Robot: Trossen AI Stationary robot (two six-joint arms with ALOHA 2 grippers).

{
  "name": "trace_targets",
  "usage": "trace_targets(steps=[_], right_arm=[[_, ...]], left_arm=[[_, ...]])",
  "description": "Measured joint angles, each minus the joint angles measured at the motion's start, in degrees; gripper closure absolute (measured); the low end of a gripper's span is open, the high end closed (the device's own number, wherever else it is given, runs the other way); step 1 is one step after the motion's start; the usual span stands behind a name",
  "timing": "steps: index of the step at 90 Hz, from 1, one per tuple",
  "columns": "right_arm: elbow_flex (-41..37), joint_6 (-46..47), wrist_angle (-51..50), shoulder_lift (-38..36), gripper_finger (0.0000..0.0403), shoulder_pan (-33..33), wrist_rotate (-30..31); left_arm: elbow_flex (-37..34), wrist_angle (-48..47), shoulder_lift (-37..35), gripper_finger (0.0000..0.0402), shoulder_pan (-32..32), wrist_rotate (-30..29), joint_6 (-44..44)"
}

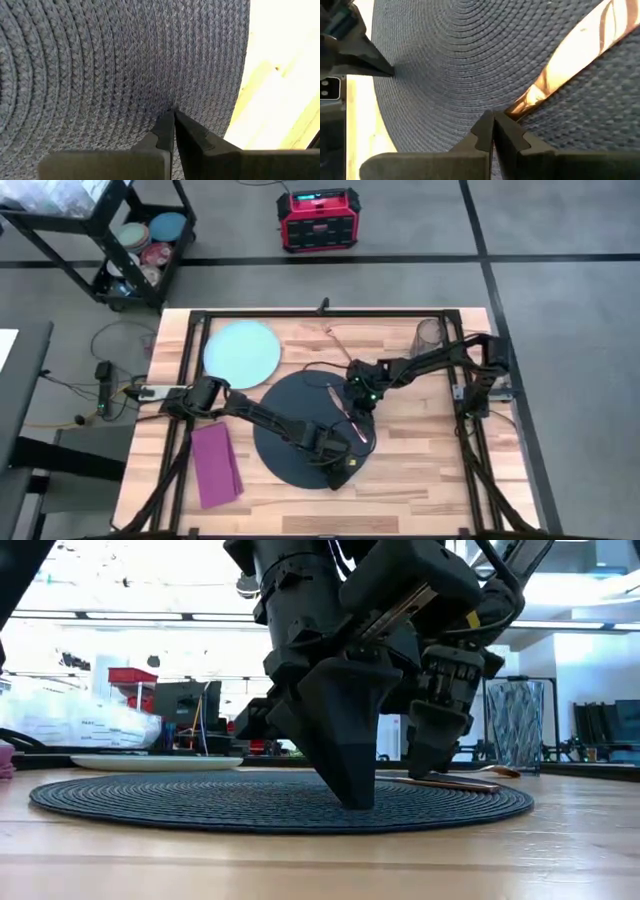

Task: Set table place
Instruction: Put the brown table knife on the blue table mat

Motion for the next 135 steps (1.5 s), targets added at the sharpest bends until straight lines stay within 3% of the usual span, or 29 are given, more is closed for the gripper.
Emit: trace_targets(steps=[36, 113, 135], right_arm=[[-0.1, 2.6, 5.3, 0.1, 0.0403, -0.2, -2.2], [0.0, 0.5, 1.0, -1.0, 0.0403, -0.8, -0.6], [0.3, 2.2, 4.3, 2.8, 0.0403, -0.8, -3.0]], left_arm=[[0.0, 0.4, 0.0, 0.0401, 0.0, -0.1, -0.2], [0.0, 1.2, 0.0, 0.0401, 0.0, -0.2, -0.9], [0.0, 2.0, 0.0, 0.0401, -0.1, -0.2, -0.4]])
